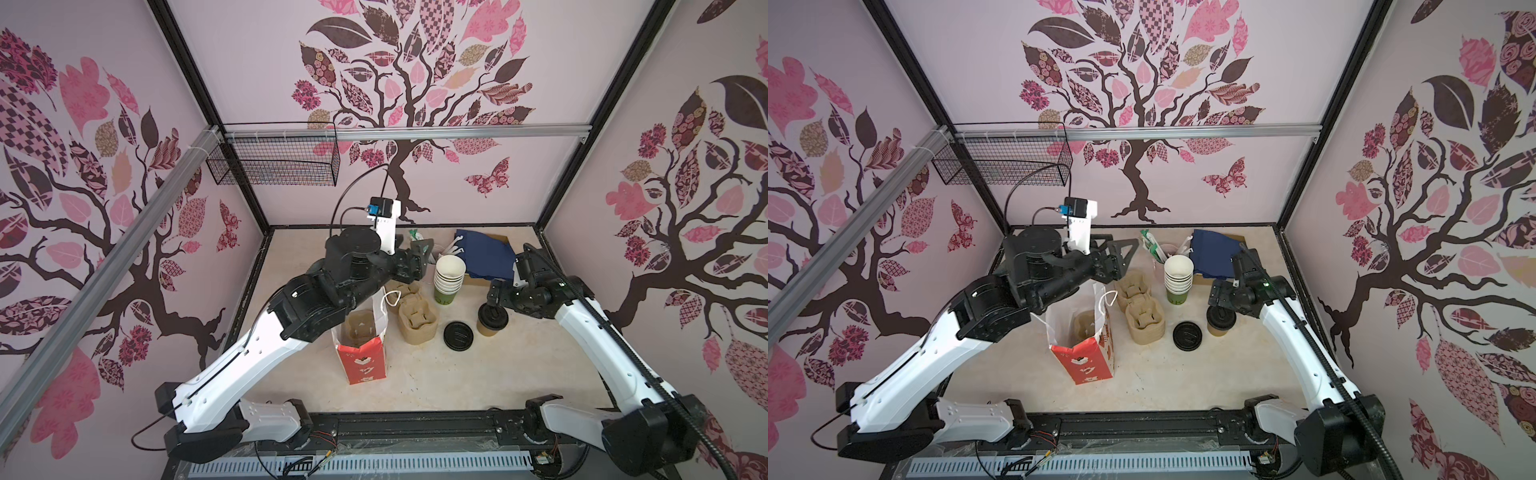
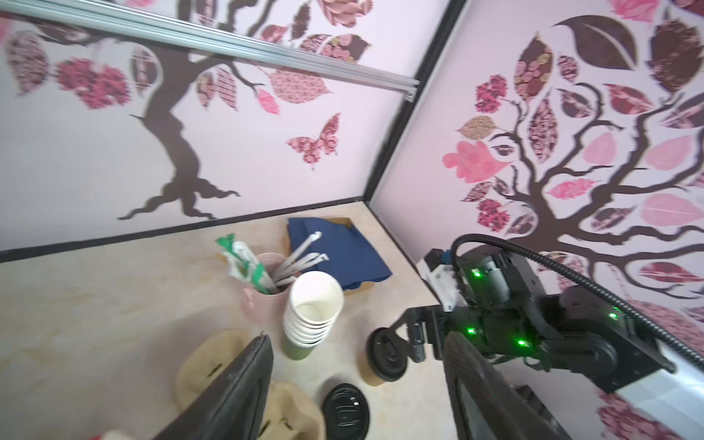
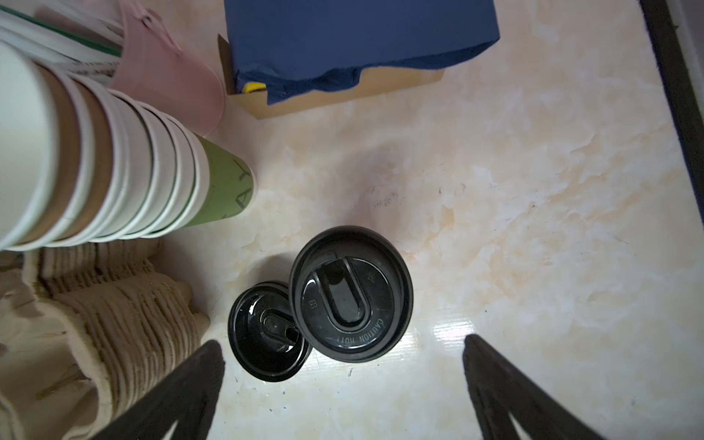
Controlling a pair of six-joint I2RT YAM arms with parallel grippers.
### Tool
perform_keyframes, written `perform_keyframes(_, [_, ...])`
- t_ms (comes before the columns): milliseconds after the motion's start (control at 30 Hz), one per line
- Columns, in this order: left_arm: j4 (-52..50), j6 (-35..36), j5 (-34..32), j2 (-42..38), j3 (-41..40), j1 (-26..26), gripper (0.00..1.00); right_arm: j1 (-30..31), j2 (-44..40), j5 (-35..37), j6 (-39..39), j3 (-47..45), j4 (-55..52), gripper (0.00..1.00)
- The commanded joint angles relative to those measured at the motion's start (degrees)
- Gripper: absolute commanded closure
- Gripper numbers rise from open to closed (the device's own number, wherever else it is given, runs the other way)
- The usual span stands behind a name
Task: Pack a coffee takeout order
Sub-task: Pick up the coffee cup at the middle-right of the table.
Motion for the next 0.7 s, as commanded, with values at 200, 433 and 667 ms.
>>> perform_keyframes(200, [-9.67,-0.62,-3.21,-15.35,-11.09,15.66,0.09,1.28,7.57,1.16,-3.66,-1.28,-1.85,0.00])
perform_keyframes(433, [-12.26,-3.14,0.11,-20.85,-17.31,25.51,0.07,1.46,10.64,1.40,-2.93,-0.43,-1.29,0.02])
perform_keyframes(667, [-12.01,-3.64,0.25,-22.61,-19.65,28.53,0.03,1.54,12.64,2.29,-1.86,0.59,-0.85,0.10])
